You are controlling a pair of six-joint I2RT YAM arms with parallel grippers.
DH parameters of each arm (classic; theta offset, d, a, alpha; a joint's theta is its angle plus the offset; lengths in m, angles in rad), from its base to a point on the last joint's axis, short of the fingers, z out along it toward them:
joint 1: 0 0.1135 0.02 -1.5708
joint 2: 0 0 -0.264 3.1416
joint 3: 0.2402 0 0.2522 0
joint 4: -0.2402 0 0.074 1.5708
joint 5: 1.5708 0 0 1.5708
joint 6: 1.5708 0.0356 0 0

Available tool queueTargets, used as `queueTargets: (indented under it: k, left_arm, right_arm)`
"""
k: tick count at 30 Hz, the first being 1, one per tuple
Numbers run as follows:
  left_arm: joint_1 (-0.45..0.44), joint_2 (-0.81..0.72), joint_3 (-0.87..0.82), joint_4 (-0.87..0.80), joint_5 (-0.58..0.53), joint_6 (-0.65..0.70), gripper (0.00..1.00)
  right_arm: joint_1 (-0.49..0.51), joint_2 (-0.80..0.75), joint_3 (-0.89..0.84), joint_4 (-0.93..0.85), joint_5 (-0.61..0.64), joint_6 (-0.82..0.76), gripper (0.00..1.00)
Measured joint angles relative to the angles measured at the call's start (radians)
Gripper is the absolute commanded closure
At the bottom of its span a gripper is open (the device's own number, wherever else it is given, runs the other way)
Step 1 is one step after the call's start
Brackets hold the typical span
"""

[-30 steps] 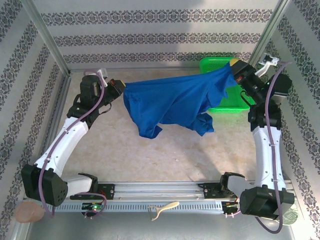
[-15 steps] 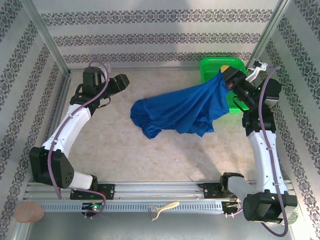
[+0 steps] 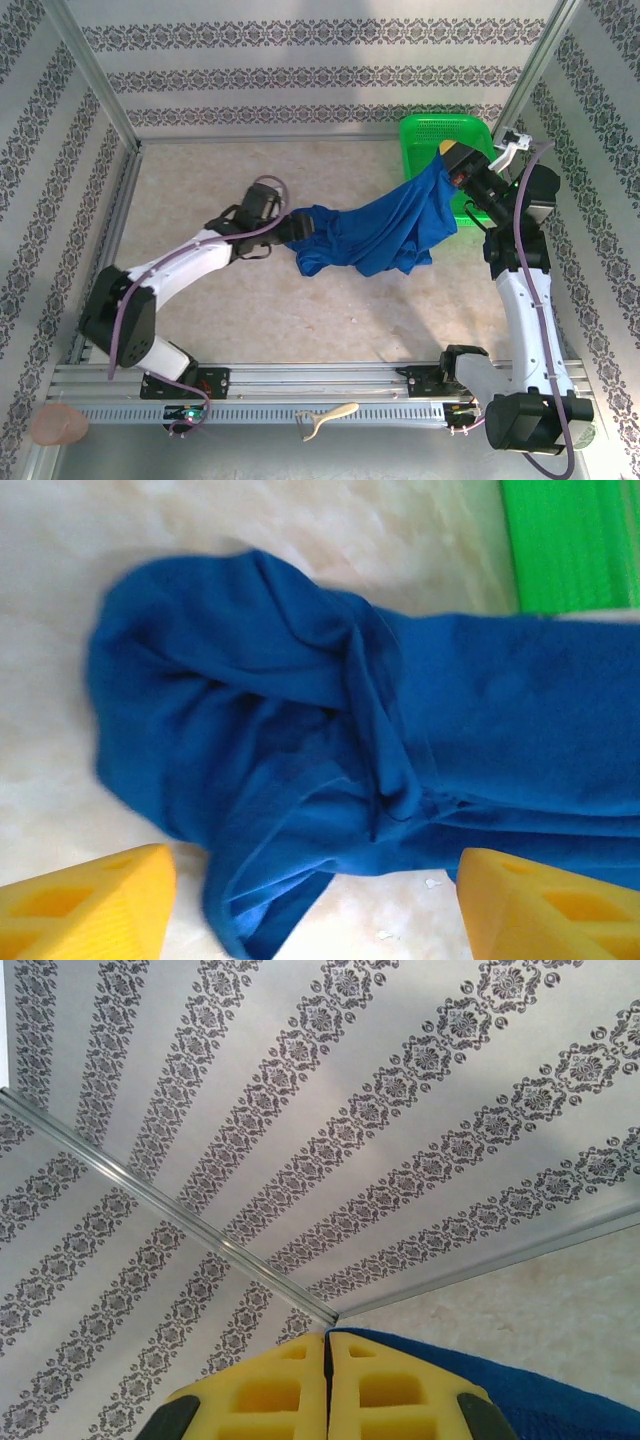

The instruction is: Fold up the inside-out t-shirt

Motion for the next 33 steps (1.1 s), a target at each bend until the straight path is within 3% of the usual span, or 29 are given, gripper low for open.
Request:
queueTargets:
  k: [5,14,17,19,22,25,28,33]
  left_arm:
    - [-0.072,0.171,0.105,0.013,-0.062,-0.016,0.24]
    - [-0.116,0.384,0.297,0.022,-0.110,-0.041,0.21]
    - [-0.130,0.426,0.336,0.021,-0.109,-0.048,0.31]
    - [-0.138,0.457,0.368,0.018,-0.109,-0.058,0.47]
    - [-0.141,0.490,0.399,0.004,-0.106,-0.060,0.96]
    - [-0.140,0.495,0.401,-0.034,-0.110,-0.054,1.00]
    - [-0.121,0.473,0.385,-0.054,-0.109,-0.040,1.00]
    - [0.042,0.249,0.284,-0.076,-0.067,-0.025,1.00]
  right_arm:
    - [0.000,-0.002,-0.001,-0.003,0.000,-0.003,1.00]
    - [0.000,-0.002,-0.001,-0.002,0.000,-0.004,1.00]
    - [0.000,-0.002,-0.001,-0.002,0.000,-0.003,1.00]
    - [0.000,-0.002,-0.001,-0.002,0.000,-0.003,1.00]
    - [0.000,-0.001,-0.001,-0.002,0.000,-0.003,1.00]
    - [-0.022,0.008,0.008,-0.005,-0.011,0.000,1.00]
    - [-0.113,0.029,0.041,-0.006,-0.024,0.023,1.00]
    - [-0.246,0.085,0.148,-0.005,-0.030,0.091,1.00]
